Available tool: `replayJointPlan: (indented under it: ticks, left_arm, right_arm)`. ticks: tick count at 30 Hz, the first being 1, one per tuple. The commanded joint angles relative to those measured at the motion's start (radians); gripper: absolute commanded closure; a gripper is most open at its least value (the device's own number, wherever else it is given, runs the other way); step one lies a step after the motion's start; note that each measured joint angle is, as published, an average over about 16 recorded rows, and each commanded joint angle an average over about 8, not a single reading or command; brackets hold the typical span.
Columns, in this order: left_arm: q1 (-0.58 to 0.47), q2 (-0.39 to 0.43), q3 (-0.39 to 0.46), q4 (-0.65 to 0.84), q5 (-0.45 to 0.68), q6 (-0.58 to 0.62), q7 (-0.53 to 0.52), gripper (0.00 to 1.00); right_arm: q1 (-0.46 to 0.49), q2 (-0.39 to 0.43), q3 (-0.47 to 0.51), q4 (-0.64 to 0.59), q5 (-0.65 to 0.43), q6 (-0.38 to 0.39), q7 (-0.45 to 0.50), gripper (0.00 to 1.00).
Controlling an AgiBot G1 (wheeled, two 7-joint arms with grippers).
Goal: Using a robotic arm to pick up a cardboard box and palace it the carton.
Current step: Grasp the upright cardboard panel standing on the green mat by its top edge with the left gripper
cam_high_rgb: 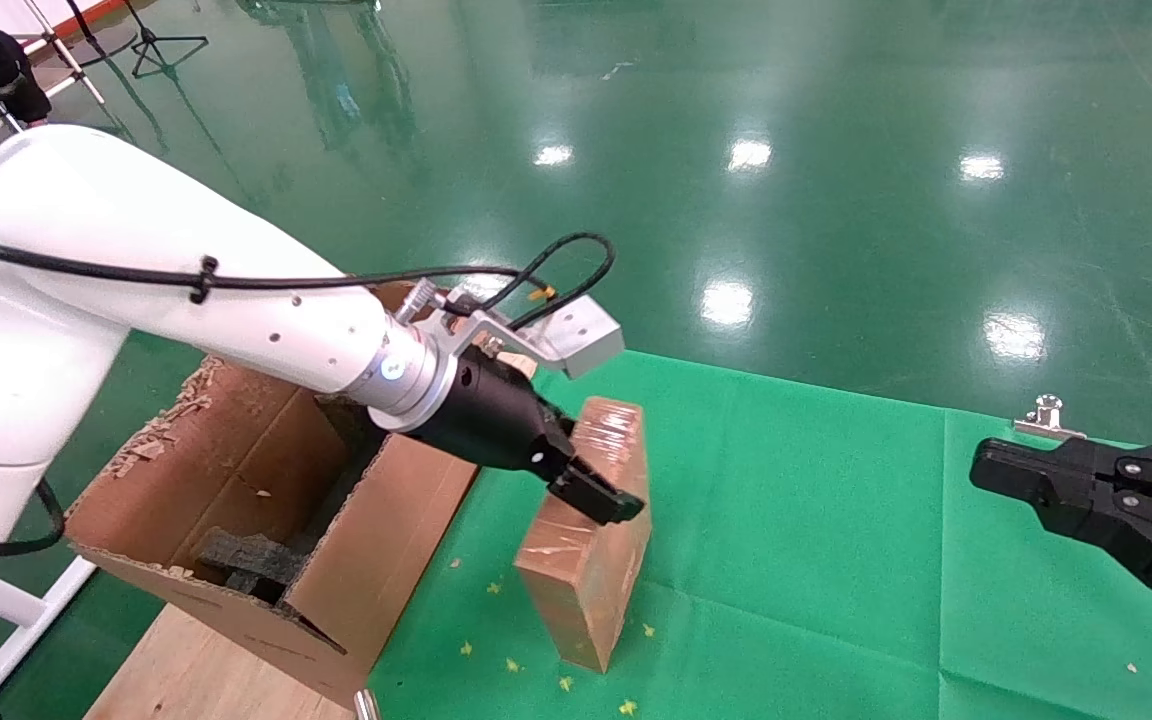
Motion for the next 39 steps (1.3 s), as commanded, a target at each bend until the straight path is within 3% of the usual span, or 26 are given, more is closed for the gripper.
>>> replayJointPlan:
  ticks: [1, 3, 7, 11, 15, 39]
  left_arm:
    - [-0.003, 0.007, 0.012, -0.002, 0.024, 0.008, -0.026, 0.00]
    - [-0.004, 0.009, 0.016, -0.002, 0.031, 0.010, -0.039, 0.00]
    - [-0.003, 0.010, 0.020, -0.003, 0.031, 0.014, -0.048, 0.03]
    - [-0.004, 0.011, 0.021, -0.003, 0.031, 0.014, -0.049, 0.51]
    - [-0.003, 0.010, 0.019, -0.003, 0.029, 0.014, -0.049, 0.99]
    - [-0.003, 0.010, 0.017, 0.003, 0.028, 0.011, -0.046, 1.00]
  right_arm:
    - [0.000, 0.000, 0.000, 0.000, 0.000, 0.000, 0.000, 1.00]
    - [0.000, 0.000, 0.000, 0.000, 0.000, 0.000, 0.000, 0.96]
    - [0.000, 0.000, 0.000, 0.000, 0.000, 0.000, 0.000, 0.48]
    - [0.000, 0.000, 0.000, 0.000, 0.000, 0.000, 0.000, 0.01]
    - [0.000, 0.000, 0.000, 0.000, 0.000, 0.000, 0.000, 0.00]
    - [0.000, 0.000, 0.000, 0.000, 0.000, 0.000, 0.000, 0.00]
